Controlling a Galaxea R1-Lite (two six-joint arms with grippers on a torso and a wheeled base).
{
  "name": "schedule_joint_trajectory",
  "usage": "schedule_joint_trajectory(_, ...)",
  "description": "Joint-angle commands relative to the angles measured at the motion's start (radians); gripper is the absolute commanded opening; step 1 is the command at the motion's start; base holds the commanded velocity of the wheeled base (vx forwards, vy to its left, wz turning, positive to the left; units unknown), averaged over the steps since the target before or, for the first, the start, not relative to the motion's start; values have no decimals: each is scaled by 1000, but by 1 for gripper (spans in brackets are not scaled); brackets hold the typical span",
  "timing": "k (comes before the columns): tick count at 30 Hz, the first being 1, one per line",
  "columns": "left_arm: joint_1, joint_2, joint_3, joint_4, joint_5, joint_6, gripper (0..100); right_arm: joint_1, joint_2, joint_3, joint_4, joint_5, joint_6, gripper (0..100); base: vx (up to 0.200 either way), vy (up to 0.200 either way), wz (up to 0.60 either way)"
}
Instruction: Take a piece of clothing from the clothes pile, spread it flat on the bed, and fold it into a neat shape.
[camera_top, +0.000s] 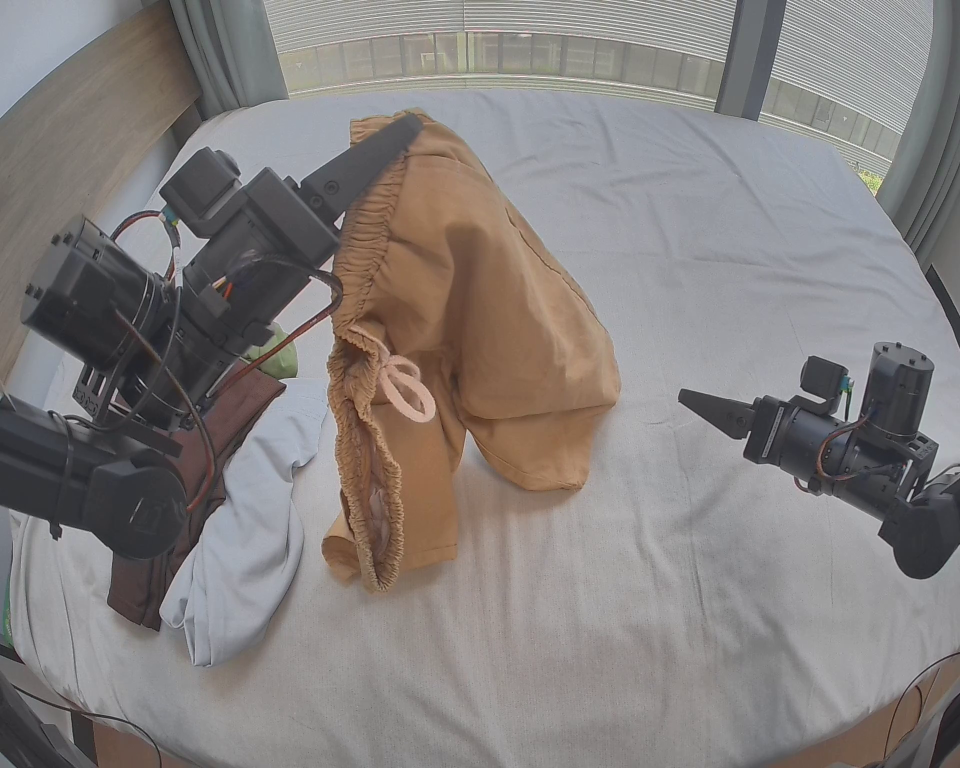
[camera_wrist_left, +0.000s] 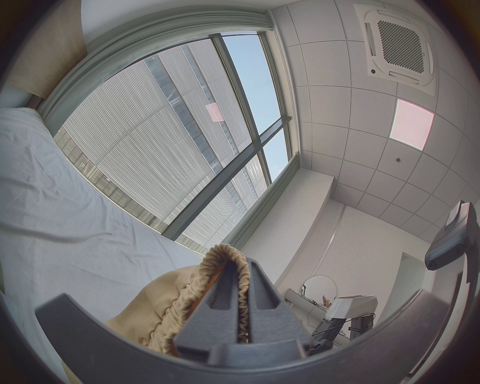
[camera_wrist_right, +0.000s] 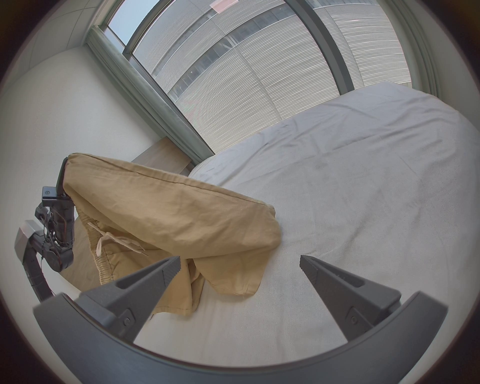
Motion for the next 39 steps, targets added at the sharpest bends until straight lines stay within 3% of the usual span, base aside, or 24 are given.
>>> schedule_joint_trajectory(1, 0, 5, 21, 3, 0, 1, 0, -3, 116, -39, -37, 17, -2, 100, 0, 0, 0)
schedule_joint_trajectory(7, 7, 16, 55, 6, -2, 1, 0, -6, 178, -94, -37, 45, 0, 100, 0, 0, 0)
schedule_joint_trajectory(14, 72, 17, 63, 7, -25, 1, 0, -14, 255, -168, -37, 46, 0, 100, 0, 0, 0)
schedule_joint_trajectory(36, 70, 39, 73, 0, -20, 3, 0, -4, 505, -333, -40, 33, 4, 100, 0, 0, 0)
schedule_joint_trajectory(39, 72, 33, 72, 0, -22, 3, 0, -4, 554, -404, -40, 31, 57, 100, 0, 0, 0)
